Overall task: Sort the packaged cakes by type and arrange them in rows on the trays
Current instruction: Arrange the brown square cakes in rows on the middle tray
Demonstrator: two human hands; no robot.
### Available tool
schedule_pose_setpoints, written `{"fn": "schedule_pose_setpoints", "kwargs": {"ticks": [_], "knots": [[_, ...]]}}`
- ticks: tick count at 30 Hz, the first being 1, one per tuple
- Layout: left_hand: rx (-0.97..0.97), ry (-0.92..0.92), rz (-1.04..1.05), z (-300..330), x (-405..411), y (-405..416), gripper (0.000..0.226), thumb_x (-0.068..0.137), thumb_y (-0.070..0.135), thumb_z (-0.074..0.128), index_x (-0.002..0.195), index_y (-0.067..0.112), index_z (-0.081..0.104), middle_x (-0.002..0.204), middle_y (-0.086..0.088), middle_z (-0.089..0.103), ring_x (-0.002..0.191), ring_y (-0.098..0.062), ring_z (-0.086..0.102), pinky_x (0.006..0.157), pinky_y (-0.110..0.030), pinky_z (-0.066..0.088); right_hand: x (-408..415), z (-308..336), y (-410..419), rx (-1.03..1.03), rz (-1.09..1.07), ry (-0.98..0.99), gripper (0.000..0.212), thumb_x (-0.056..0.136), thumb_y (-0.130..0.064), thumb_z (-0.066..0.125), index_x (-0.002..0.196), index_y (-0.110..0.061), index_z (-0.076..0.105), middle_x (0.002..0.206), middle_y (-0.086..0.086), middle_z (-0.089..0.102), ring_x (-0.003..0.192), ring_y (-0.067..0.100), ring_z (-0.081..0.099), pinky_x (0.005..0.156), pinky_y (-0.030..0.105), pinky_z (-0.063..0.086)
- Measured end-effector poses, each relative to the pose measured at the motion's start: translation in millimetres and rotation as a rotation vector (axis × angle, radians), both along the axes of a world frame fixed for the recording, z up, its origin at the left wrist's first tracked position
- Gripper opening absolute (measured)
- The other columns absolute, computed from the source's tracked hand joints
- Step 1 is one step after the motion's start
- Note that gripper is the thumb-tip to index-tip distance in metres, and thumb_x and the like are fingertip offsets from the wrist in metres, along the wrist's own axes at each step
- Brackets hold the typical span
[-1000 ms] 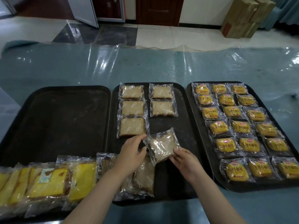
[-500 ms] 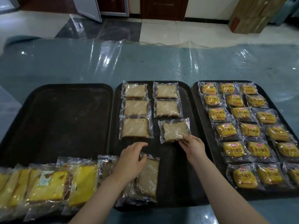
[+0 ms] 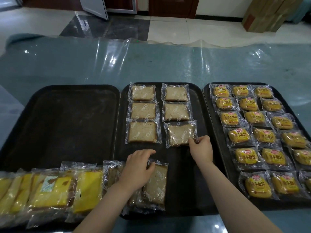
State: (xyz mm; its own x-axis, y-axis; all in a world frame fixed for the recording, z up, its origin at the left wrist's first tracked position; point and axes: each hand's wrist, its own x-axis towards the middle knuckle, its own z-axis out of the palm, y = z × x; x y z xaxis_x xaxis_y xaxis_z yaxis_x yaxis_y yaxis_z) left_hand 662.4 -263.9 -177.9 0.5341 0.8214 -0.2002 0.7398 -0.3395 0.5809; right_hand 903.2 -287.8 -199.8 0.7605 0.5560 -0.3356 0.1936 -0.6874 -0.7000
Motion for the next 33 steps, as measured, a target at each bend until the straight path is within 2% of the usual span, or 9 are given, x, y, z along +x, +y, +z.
{"fn": "schedule_pose_setpoints", "kwargs": {"ticks": [2,6,10,13,17,20,24,29,33], "knots": [[0.022,0.018,-0.015,-1.7,-0.6,-1.8,0.044,0.098,0.038,0.052,0.141,0.034,0.044,0.138,0.018,0.048,0.133,-0.003,0.037,0.115,-0.030,0.025,1.1,0.0,-0.6,-0.022,0.030,-0.057,0.030,0.091,-0.032,0.068,0.103,-0.013,0.049,0.090,0.000,0.057,0.071,0.010,0.055,0.051,0.026,0.036],[0.074,0.053,-0.042,-0.8,0.0,-4.7,0.043,0.099,0.039,0.049,0.141,0.033,0.044,0.138,0.018,0.048,0.134,-0.003,0.036,0.115,-0.029,0.022,3.5,-0.5,-2.3,-0.054,0.066,-0.124,0.042,0.089,-0.039,0.070,0.110,-0.010,0.047,0.108,0.003,0.052,0.071,0.012,0.054,0.050,0.026,0.035],[0.131,0.126,-0.039,0.4,-1.1,-7.9,0.046,0.099,0.045,0.046,0.143,0.030,0.042,0.141,0.016,0.046,0.136,-0.006,0.033,0.116,-0.030,0.020,4.3,3.5,-11.7,-0.032,0.096,-0.149,0.060,0.088,-0.042,0.070,0.131,-0.010,0.042,0.126,0.006,0.046,0.083,0.018,0.056,0.060,0.029,0.043],[0.159,0.165,-0.025,0.9,-4.5,-10.7,0.051,0.099,0.047,0.044,0.146,0.026,0.041,0.146,0.012,0.042,0.139,-0.009,0.030,0.119,-0.033,0.019,-1.6,7.3,-22.2,0.014,0.120,-0.151,0.061,0.090,-0.038,0.069,0.136,-0.011,0.039,0.134,0.008,0.046,0.091,0.019,0.059,0.068,0.032,0.050],[0.206,0.157,-0.031,2.5,-7.6,-16.5,0.044,0.099,0.046,0.046,0.138,0.027,0.051,0.144,0.010,0.044,0.140,-0.011,0.029,0.118,-0.034,0.021,-16.5,9.8,-39.5,0.040,0.167,-0.117,0.052,0.091,-0.032,0.068,0.133,-0.013,0.043,0.126,0.006,0.051,0.098,0.018,0.058,0.076,0.030,0.049],[0.212,0.141,-0.028,6.1,-8.0,-20.4,0.028,0.097,0.042,0.049,0.120,0.030,0.060,0.142,0.011,0.044,0.141,-0.011,0.024,0.116,-0.034,0.023,-30.8,8.5,-53.9,0.042,0.215,-0.044,0.044,0.091,-0.029,0.068,0.127,-0.018,0.045,0.115,0.003,0.053,0.091,0.011,0.056,0.070,0.022,0.045],[0.209,0.145,-0.048,9.4,-9.2,-23.4,0.020,0.097,0.036,0.052,0.114,0.030,0.061,0.142,0.010,0.044,0.140,-0.011,0.023,0.115,-0.035,0.024,-52.5,2.1,-72.9,0.006,0.337,0.056,0.043,0.091,-0.028,0.070,0.125,-0.023,0.044,0.105,-0.005,0.054,0.087,0.001,0.052,0.062,0.011,0.036],[0.234,0.114,-0.037,20.1,-9.9,-30.8,0.021,0.097,0.037,0.054,0.114,0.029,0.062,0.137,0.016,0.046,0.133,-0.009,0.030,0.108,-0.032,0.029,-70.8,-7.2,-92.7,-0.019,0.401,0.121,0.043,0.089,-0.028,0.070,0.124,-0.021,0.046,0.102,-0.003,0.060,0.090,0.010,0.058,0.071,0.019,0.042],[0.192,0.032,-0.018,24.6,-10.5,-37.8,0.013,0.097,0.032,0.056,0.107,0.027,0.062,0.124,0.015,0.053,0.118,-0.008,0.041,0.095,-0.023,0.036,-77.2,-9.4,-111.0,-0.016,0.400,0.180,0.034,0.091,-0.026,0.068,0.120,-0.022,0.049,0.100,-0.003,0.063,0.089,0.007,0.059,0.069,0.014,0.043]]}}
